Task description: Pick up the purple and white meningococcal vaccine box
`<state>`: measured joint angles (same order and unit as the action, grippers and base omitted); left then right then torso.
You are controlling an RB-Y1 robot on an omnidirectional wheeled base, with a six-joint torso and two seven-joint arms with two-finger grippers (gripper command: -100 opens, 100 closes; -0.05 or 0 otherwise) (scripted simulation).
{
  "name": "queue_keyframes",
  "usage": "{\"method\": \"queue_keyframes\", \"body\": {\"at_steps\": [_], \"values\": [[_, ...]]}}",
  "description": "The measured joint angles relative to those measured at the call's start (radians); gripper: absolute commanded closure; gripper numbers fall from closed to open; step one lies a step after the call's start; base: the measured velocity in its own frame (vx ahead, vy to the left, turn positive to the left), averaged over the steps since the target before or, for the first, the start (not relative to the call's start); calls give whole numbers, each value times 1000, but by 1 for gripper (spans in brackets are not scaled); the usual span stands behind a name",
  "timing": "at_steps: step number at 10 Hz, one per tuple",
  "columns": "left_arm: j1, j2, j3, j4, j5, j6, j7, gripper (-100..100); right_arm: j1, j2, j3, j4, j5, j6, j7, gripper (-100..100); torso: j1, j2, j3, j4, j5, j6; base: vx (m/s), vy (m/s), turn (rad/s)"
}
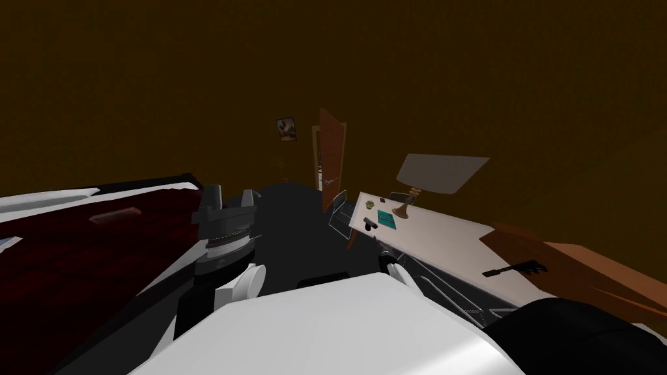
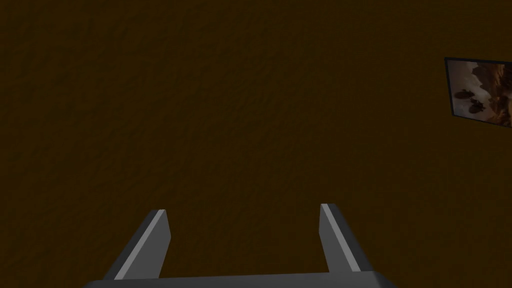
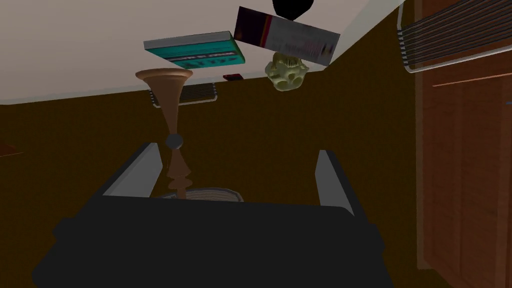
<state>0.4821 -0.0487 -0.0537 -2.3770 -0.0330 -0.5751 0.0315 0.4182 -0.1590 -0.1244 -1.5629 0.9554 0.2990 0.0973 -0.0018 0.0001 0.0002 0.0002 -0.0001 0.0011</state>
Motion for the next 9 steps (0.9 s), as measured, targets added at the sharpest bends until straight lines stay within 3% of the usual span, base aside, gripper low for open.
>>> {"method": "queue_keyframes", "body": {"at_steps": [4, 9], "values": [[0, 0, 0, 0, 0, 0, 0, 0, -31, 10, -17, 126, 141, 81, -4, -100, -1, -1, -1, 0, 0, 0, 21, -16, 222], [0, 0, 0, 0, 0, 0, 0, 0, -57, 16, -11, 267, 297, 218, 2, -100, -3, -2, -1, 0, -1, -1, 31, -38, 193]]}}
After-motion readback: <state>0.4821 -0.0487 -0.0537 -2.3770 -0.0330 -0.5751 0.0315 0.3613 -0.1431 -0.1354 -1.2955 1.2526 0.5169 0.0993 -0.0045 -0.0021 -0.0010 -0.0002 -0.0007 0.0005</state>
